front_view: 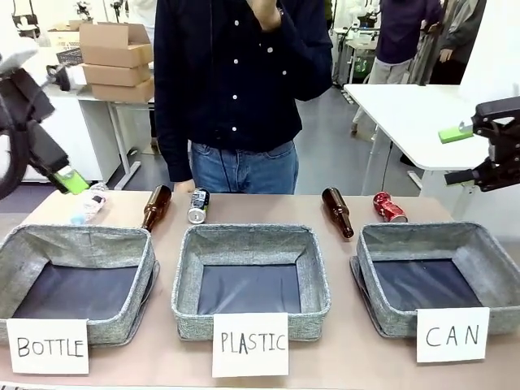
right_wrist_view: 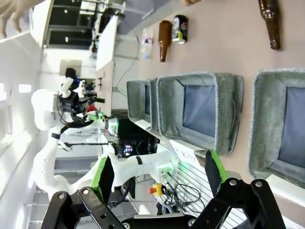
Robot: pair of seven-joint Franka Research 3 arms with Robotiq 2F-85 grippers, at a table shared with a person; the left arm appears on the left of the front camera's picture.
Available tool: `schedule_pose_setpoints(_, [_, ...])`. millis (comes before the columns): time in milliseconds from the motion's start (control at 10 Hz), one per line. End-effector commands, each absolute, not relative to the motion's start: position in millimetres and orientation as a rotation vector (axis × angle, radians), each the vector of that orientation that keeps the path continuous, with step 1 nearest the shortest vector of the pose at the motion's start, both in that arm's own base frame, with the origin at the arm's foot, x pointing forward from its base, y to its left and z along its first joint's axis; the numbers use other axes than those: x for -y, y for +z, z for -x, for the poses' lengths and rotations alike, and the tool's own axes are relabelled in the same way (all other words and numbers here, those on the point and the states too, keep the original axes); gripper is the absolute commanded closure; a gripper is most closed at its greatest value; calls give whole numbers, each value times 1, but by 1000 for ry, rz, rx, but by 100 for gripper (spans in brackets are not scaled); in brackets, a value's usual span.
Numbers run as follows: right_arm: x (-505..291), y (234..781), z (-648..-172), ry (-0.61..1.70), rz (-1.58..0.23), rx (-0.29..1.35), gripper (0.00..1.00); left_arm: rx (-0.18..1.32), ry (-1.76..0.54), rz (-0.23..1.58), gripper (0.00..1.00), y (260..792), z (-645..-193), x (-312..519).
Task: Sort the can waste into the basket.
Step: Pick up the can waste from the table and place it in the right Fabric basket.
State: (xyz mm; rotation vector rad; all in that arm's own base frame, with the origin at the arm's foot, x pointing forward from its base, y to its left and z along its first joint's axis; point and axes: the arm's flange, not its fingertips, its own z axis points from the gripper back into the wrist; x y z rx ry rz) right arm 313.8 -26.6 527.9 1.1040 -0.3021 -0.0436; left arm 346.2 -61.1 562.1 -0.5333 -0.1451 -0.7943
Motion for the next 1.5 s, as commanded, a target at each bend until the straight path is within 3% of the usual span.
schedule_pose_setpoints(0, [26, 528, -312, -48, -1103, 290, 0, 286, -950, 601, 0, 619, -294, 29])
schedule_pose_setpoints(100, [26, 528, -312, -48, -1103, 290, 0, 527, -810, 496, 0, 670, -243, -23])
schedule_pose_setpoints(200, [26, 528, -312, -48, -1103, 290, 0, 544, -709, 411, 0, 677, -230, -42])
schedule_pose_setpoints(500, [26, 528, -312, -48, -1103, 290, 0, 734, -630, 541, 0, 654, -303, -3])
schedule_pose_setpoints(700, [26, 528, -312, -48, -1103, 290, 0, 628, -672, 518, 0, 632, -373, 48])
schedule_pose_setpoints(900, [26, 528, -312, -48, -1103, 290, 0, 534, -626, 463, 0, 567, -435, 101])
schedule_pose_setpoints(1200, [26, 528, -312, -48, -1103, 290, 0, 560, -411, 178, 0, 489, -473, 168])
schedule_pose_setpoints(1300, [26, 528, -312, -48, -1103, 290, 0, 436, -429, 239, 0, 491, -472, 175])
schedule_pose_setpoints(1400, [26, 528, -312, -48, -1103, 290, 0, 579, -521, 299, 0, 484, -474, 158])
